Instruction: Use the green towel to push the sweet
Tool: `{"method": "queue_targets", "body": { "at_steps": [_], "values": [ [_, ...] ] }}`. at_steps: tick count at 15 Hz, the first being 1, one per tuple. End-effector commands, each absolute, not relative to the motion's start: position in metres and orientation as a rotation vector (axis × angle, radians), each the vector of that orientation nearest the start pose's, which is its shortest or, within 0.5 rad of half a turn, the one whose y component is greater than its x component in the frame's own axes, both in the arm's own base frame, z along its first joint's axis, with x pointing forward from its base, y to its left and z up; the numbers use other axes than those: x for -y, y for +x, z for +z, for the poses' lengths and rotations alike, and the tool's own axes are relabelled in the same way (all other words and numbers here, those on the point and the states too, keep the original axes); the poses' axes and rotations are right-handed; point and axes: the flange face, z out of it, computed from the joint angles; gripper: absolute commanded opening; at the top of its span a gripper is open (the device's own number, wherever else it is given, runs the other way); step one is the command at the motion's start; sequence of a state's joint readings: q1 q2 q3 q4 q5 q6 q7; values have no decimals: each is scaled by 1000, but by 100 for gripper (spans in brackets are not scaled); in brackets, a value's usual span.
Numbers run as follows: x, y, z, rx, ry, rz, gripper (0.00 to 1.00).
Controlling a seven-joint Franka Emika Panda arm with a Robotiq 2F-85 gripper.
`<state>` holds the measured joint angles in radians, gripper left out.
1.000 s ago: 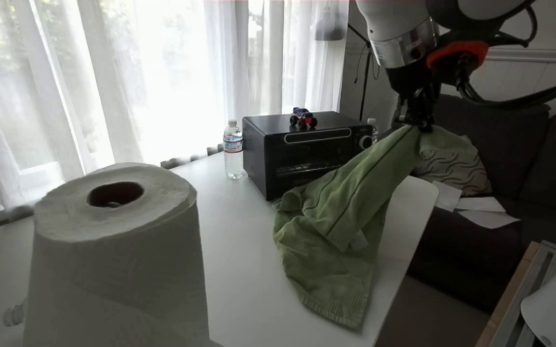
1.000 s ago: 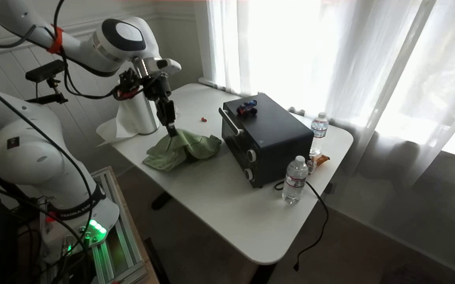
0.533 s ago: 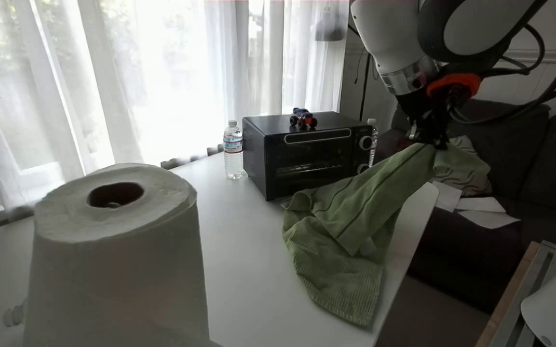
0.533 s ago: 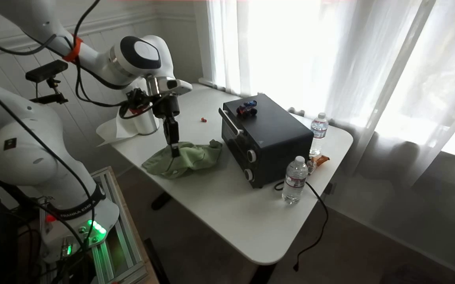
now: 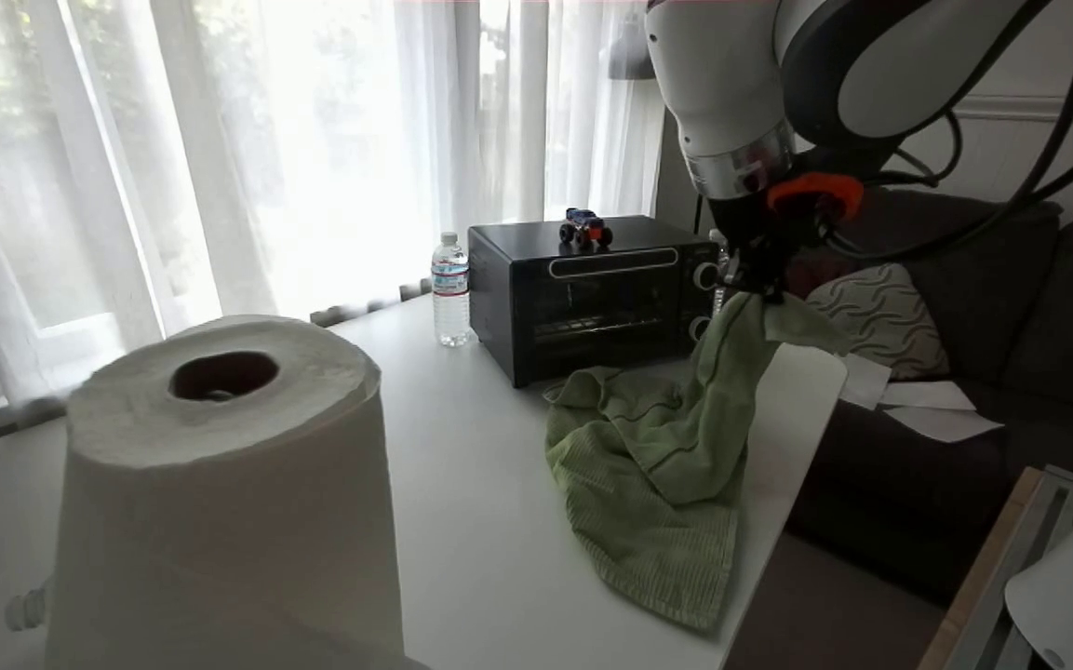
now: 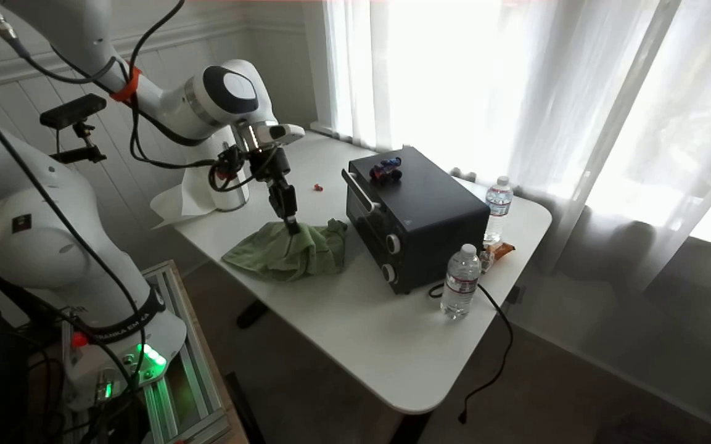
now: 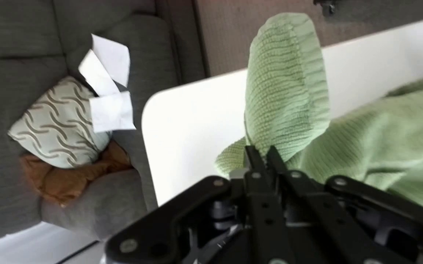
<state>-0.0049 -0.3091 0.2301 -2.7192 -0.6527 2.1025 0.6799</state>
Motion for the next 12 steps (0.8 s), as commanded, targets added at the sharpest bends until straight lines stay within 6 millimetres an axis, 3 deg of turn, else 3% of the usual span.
{"method": "queue_targets", "body": {
  "at_steps": [1,7,12],
  "values": [
    [-87,376,297,-53,2658,62,2],
    [-130,397,250,-179,2964,194,2],
    [-154,406,192,-245,3168,75,2]
  ]
}}
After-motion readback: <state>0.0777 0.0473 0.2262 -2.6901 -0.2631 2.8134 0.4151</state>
